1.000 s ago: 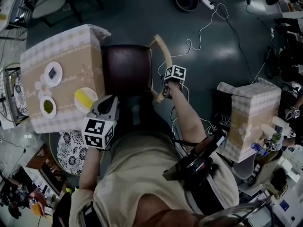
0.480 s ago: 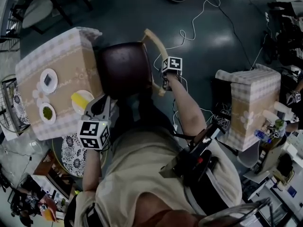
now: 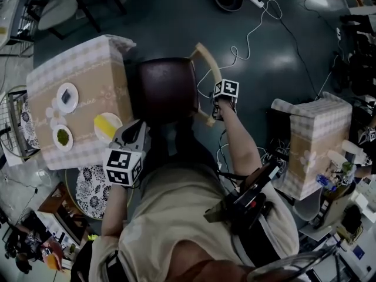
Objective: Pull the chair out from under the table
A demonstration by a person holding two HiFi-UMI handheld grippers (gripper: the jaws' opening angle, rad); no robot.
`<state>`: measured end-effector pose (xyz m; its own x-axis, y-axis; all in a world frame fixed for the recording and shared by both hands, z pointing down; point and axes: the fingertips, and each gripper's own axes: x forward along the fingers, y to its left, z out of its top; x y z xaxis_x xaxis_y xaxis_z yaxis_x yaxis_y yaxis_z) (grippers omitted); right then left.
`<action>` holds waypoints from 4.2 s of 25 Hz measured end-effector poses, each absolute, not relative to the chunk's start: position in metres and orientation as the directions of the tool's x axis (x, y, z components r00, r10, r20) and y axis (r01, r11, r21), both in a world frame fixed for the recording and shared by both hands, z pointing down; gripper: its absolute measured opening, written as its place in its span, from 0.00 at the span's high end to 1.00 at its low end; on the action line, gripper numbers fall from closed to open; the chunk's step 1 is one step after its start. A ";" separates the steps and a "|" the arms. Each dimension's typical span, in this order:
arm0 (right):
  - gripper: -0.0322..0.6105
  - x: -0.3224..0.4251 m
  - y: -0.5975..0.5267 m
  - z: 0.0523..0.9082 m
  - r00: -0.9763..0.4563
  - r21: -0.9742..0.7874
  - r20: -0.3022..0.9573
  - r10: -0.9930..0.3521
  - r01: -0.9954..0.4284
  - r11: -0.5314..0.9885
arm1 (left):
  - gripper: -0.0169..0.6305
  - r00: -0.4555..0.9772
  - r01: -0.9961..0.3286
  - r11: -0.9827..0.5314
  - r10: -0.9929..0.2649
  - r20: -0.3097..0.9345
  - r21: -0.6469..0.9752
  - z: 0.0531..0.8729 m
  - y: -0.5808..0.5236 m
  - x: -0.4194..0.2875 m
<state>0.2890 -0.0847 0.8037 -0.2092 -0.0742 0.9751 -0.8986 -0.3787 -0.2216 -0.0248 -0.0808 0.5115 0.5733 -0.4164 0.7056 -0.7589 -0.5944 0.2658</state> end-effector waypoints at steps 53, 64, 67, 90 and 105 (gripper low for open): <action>0.76 0.361 -0.074 0.804 -0.210 -0.226 0.974 -0.085 -0.876 -0.426 | 0.96 0.586 -0.726 -0.639 -0.381 0.715 0.255 0.511 -0.082 0.038; 0.76 0.366 -0.075 0.805 -0.201 -0.218 0.976 -0.084 -0.881 -0.420 | 0.96 0.587 -0.728 -0.636 -0.384 0.713 0.256 0.513 -0.086 0.042; 0.75 0.368 -0.074 0.804 -0.200 -0.218 0.976 -0.087 -0.879 -0.423 | 0.96 0.588 -0.726 -0.638 -0.383 0.712 0.257 0.513 -0.086 0.044; 0.74 0.407 -0.067 0.804 -0.180 -0.206 0.979 -0.100 -0.862 -0.463 | 0.96 0.594 -0.707 -0.660 -0.358 0.720 0.254 0.515 -0.083 0.067; 0.74 0.426 -0.058 0.805 -0.191 -0.219 0.976 -0.108 -0.845 -0.488 | 0.96 0.593 -0.692 -0.680 -0.346 0.727 0.242 0.512 -0.077 0.084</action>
<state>0.4264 -0.0580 0.8046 -0.1908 -0.1082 0.9756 -0.8447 -0.4882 -0.2194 0.0842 -0.0766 0.5115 0.5932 -0.3458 0.7270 -0.6925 -0.6798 0.2417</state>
